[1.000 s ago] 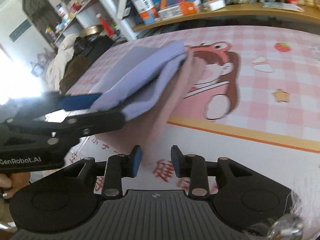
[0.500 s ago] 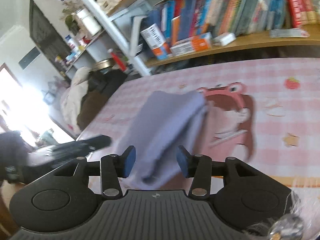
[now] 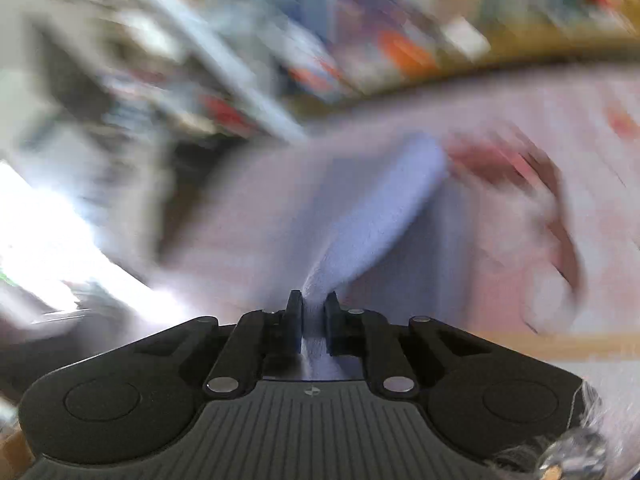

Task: Fold clothes
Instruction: 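Lift the lavender end with the left gripper and fold it over onto the pink end, then lower the folded sweater onto the mat and open both grippers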

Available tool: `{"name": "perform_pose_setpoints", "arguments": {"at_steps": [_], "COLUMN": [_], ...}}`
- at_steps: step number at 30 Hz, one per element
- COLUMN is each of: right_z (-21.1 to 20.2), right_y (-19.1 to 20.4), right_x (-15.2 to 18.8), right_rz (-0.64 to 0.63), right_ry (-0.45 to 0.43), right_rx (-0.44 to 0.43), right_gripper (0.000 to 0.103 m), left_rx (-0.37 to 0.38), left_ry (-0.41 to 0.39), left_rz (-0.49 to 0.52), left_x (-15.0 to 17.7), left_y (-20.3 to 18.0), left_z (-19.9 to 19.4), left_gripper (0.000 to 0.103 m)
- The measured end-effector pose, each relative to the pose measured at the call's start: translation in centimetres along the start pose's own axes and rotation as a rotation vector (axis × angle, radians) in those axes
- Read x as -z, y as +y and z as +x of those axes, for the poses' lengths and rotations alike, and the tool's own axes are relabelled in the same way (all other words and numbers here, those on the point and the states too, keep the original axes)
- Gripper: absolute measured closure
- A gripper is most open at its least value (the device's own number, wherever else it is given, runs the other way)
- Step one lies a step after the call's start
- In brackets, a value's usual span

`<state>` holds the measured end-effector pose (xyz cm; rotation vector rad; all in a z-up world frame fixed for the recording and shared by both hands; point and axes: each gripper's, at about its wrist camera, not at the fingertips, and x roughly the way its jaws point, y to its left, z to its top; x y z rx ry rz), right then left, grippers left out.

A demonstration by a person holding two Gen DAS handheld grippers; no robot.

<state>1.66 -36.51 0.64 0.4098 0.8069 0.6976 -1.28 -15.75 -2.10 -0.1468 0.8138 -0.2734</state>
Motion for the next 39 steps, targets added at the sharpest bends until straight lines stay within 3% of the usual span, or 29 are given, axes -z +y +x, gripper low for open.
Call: {"name": "perform_pose_setpoints", "arguments": {"at_steps": [1,3,5,7,10,15,19,22,24,28,30,34,39], "right_z": [-0.8,-0.1,1.0,1.2,1.3,1.2,1.6,2.3,2.6,0.3,1.2,3.2,3.5], "right_y": [0.6,-0.7,-3.7,-5.4,-4.1,-4.2,-3.5,-3.6,-3.7,-0.9,-0.8,-4.4,-4.2], "right_x": [0.5,1.6,2.1,2.3,1.8,1.9,1.1,0.4,0.1,-0.5,-0.5,0.4,0.3], "right_rz": [-0.040,0.001,0.167,0.271,0.203,0.234,0.198,0.193,0.193,0.024,-0.021,0.158,0.119], "right_ry": [-0.026,-0.004,0.032,0.019,0.040,0.028,0.014,0.016,0.020,-0.116,-0.080,-0.007,0.012], "right_rx": [-0.014,0.107,0.200,0.178,0.212,0.211,0.222,0.218,0.210,0.139,0.220,0.259,0.253], "right_gripper": [0.094,0.094,0.094,0.094,0.093,0.092,0.080,0.082,0.092,0.093,0.093,0.093,0.092], "left_rx": [0.012,0.008,0.014,0.014,0.016,-0.005,-0.012,-0.011,-0.014,-0.018,-0.021,-0.037,-0.060], "left_ry": [0.001,0.005,0.010,0.019,-0.026,-0.083,-0.106,-0.101,-0.093,-0.081,-0.069,-0.056,-0.066], "left_rz": [-0.009,0.007,0.027,0.061,0.108,0.092,0.093,0.102,0.101,0.076,0.078,0.105,0.112], "left_x": [0.0,0.2,0.2,0.0,-0.7,-2.0,-2.5,-2.4,-2.4,-2.6,-2.7,-2.6,-2.4], "left_y": [0.2,0.1,-0.1,-0.4,-0.8,0.7,1.6,1.8,2.0,2.1,1.9,1.3,0.9], "left_z": [0.0,0.4,0.2,-0.1,-1.6,-1.8,-1.3,-0.5,0.0,0.5,0.8,1.1,1.1], "left_gripper": [0.089,0.089,0.088,0.088,0.088,0.088,0.089,0.089,0.089,0.089,0.089,0.089,0.089]}}
